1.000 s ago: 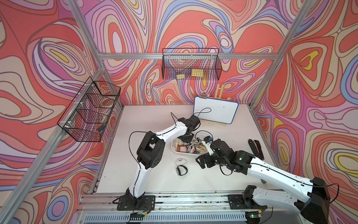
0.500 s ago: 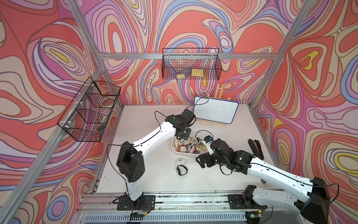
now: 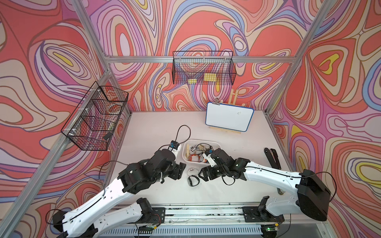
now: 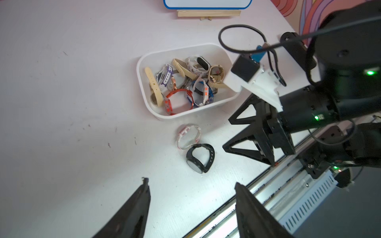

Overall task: Put the watch into the storage box
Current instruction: Pick up the watch at the center of the board.

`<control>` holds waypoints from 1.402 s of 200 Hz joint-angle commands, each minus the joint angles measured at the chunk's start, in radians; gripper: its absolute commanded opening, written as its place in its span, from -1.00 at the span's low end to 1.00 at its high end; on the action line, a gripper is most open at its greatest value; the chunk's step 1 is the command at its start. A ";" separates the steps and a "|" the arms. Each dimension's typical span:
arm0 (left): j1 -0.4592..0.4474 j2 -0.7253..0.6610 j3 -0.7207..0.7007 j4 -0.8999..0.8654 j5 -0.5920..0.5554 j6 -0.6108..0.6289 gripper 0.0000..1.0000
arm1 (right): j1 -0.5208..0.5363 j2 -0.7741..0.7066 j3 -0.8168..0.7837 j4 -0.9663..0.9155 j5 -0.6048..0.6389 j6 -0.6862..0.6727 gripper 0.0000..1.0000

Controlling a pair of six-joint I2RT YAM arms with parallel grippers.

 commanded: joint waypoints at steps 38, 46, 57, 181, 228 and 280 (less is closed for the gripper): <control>-0.166 -0.229 -0.167 0.002 -0.015 -0.223 0.68 | 0.029 0.149 0.041 0.027 -0.019 -0.001 0.40; -0.184 -0.227 -0.173 0.000 -0.027 -0.228 0.75 | 0.030 0.166 0.046 0.041 -0.023 0.001 0.38; -0.209 -0.212 -0.168 -0.014 -0.056 -0.227 0.78 | 0.033 0.190 0.057 0.052 -0.027 0.003 0.36; -0.260 -0.181 -0.098 -0.116 -0.183 -0.196 0.80 | 0.048 0.325 0.119 0.046 0.003 -0.035 -0.94; -0.261 -0.185 -0.090 -0.138 -0.193 -0.193 0.80 | 0.049 0.208 0.146 -0.026 0.006 -0.039 -1.00; -0.260 -0.169 -0.099 -0.120 -0.181 -0.185 0.80 | -0.015 0.163 0.386 -0.330 0.084 -0.045 -1.00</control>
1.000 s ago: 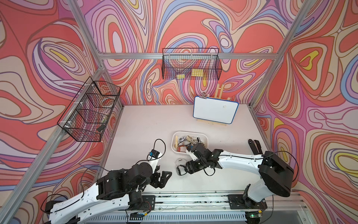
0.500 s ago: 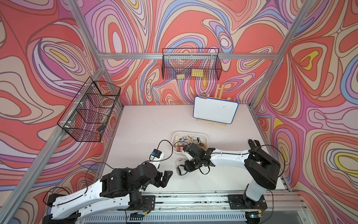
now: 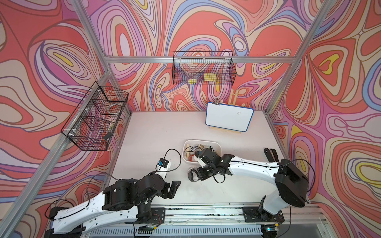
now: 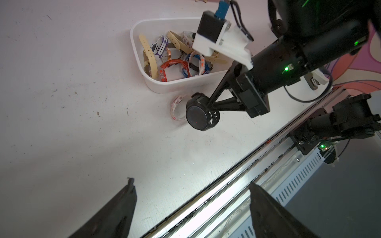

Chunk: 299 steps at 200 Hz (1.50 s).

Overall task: Put the watch into the storage box
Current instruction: Pick up the watch at the center of the board, then place the watch in the storage box.

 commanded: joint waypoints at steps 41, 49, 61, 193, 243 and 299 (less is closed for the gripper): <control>-0.003 0.001 0.004 -0.025 -0.020 0.006 0.81 | -0.203 0.198 0.430 -0.377 0.167 -0.081 -1.00; -0.004 -0.003 0.002 -0.031 -0.021 0.001 0.81 | -0.220 0.263 0.490 -0.397 0.171 -0.093 -1.00; -0.003 -0.012 -0.001 -0.037 -0.023 -0.005 0.80 | -0.234 0.342 0.576 -0.434 0.190 -0.110 -1.00; -0.004 -0.045 -0.013 -0.036 -0.028 -0.005 0.81 | -0.250 0.629 0.781 -0.447 0.146 -0.126 -1.00; -0.004 -0.049 -0.018 -0.036 -0.031 -0.005 0.81 | -0.227 0.672 0.828 -0.459 0.136 -0.122 -1.00; -0.004 -0.041 -0.019 -0.035 -0.028 -0.005 0.80 | -0.215 0.698 0.810 -0.463 0.142 -0.124 -0.94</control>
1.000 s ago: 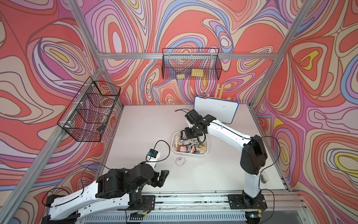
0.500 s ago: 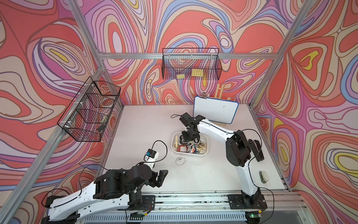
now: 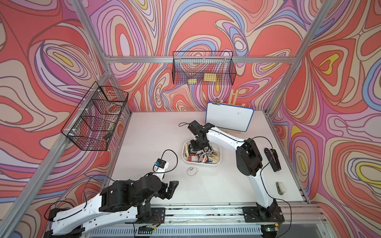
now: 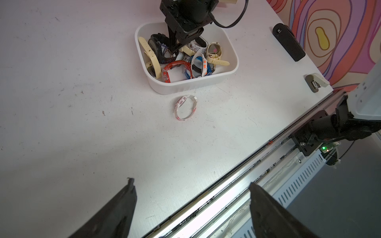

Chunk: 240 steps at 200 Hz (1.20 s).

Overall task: Put the watch into the storage box
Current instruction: Place the watch in the storage box.

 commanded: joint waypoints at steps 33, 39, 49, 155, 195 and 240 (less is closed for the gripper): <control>-0.003 0.009 -0.012 -0.011 -0.015 0.000 0.81 | 0.004 -0.033 -0.099 0.038 0.000 0.009 -0.44; -0.003 0.010 -0.010 -0.012 -0.015 -0.001 0.81 | 0.000 -0.043 -0.105 0.039 0.002 0.011 -0.40; -0.003 0.012 -0.010 -0.013 -0.015 -0.001 0.81 | -0.006 -0.064 -0.112 0.039 0.005 0.013 -0.26; -0.003 0.009 -0.012 -0.014 -0.022 -0.004 0.82 | -0.010 -0.250 -0.170 0.173 -0.202 0.001 -0.20; -0.003 -0.002 -0.013 -0.015 -0.027 -0.006 0.82 | -0.010 -0.157 -0.141 0.168 -0.214 -0.012 -0.40; -0.003 -0.004 -0.014 -0.018 -0.035 -0.009 0.81 | -0.010 -0.088 -0.078 0.153 -0.184 -0.027 -0.48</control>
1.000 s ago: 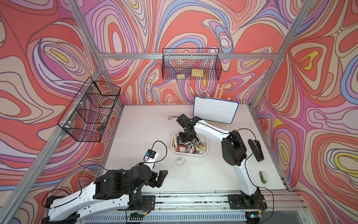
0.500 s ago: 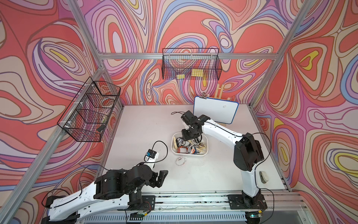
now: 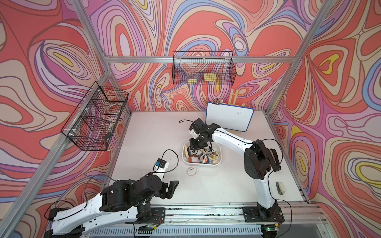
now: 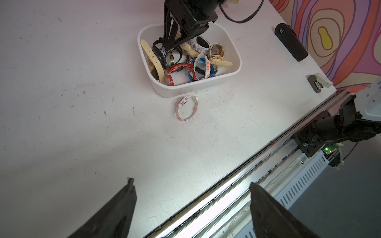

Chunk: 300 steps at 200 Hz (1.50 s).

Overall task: Put the watch into the storage box
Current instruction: Place the watch in the storage box.

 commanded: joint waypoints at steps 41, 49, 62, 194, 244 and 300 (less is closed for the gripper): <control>-0.003 -0.015 -0.014 -0.021 -0.029 -0.012 0.82 | -0.010 0.107 0.127 -0.035 0.041 -0.011 -0.53; -0.003 -0.016 -0.015 -0.021 -0.030 -0.012 0.82 | -0.016 0.117 0.130 -0.033 0.041 -0.006 -0.53; -0.003 -0.019 -0.014 -0.020 -0.030 -0.012 0.81 | -0.022 0.128 0.130 -0.027 0.041 0.003 -0.54; -0.003 -0.015 -0.017 -0.014 -0.024 -0.010 0.82 | -0.028 -0.076 -0.034 0.090 -0.052 0.026 -0.40; -0.003 -0.011 -0.019 -0.014 -0.023 -0.009 0.82 | -0.029 -0.103 -0.037 0.094 -0.070 0.030 -0.31; -0.004 -0.015 -0.020 -0.011 -0.024 -0.010 0.82 | -0.028 -0.044 -0.005 0.085 -0.055 0.022 -0.32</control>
